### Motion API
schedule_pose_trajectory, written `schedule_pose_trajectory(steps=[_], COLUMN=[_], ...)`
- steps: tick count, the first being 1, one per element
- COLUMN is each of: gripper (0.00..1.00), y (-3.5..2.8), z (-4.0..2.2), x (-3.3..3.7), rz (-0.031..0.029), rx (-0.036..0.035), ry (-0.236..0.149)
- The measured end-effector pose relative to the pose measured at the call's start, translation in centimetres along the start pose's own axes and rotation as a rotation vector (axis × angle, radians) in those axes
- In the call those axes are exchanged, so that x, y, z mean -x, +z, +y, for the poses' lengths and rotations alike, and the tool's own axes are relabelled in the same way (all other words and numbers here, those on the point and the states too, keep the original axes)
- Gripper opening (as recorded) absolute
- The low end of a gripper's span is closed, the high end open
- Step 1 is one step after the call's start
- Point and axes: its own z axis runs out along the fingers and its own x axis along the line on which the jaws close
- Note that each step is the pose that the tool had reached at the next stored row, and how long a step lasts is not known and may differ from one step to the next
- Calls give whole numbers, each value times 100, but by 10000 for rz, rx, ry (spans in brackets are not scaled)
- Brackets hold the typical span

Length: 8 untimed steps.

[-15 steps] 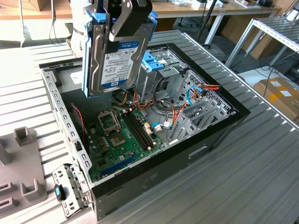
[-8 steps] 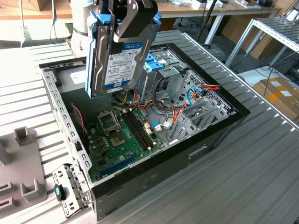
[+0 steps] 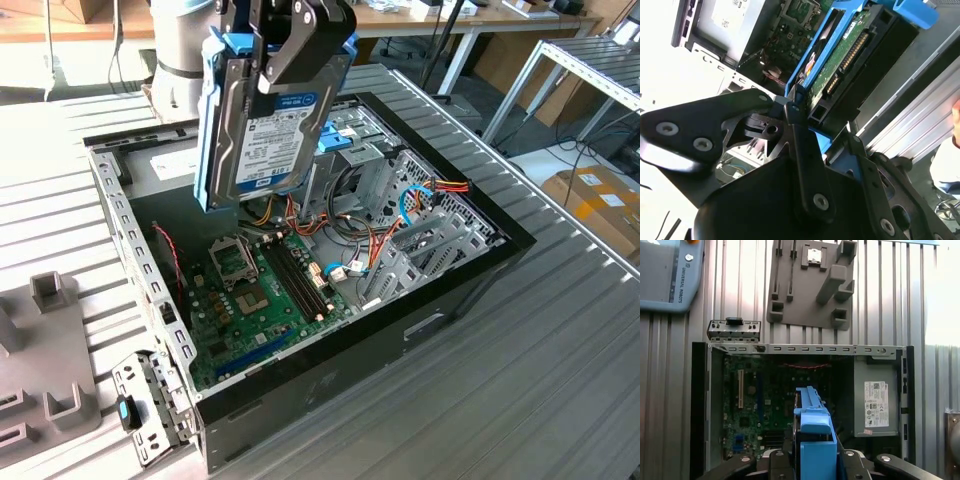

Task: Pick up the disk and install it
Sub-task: 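Pick up the disk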

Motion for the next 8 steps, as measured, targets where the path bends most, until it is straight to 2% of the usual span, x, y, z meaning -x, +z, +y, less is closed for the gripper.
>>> schedule_pose_trajectory(steps=[8], gripper=[37], y=[-7], z=[-79], x=[-49], rz=[1], rx=[0], ry=[0])
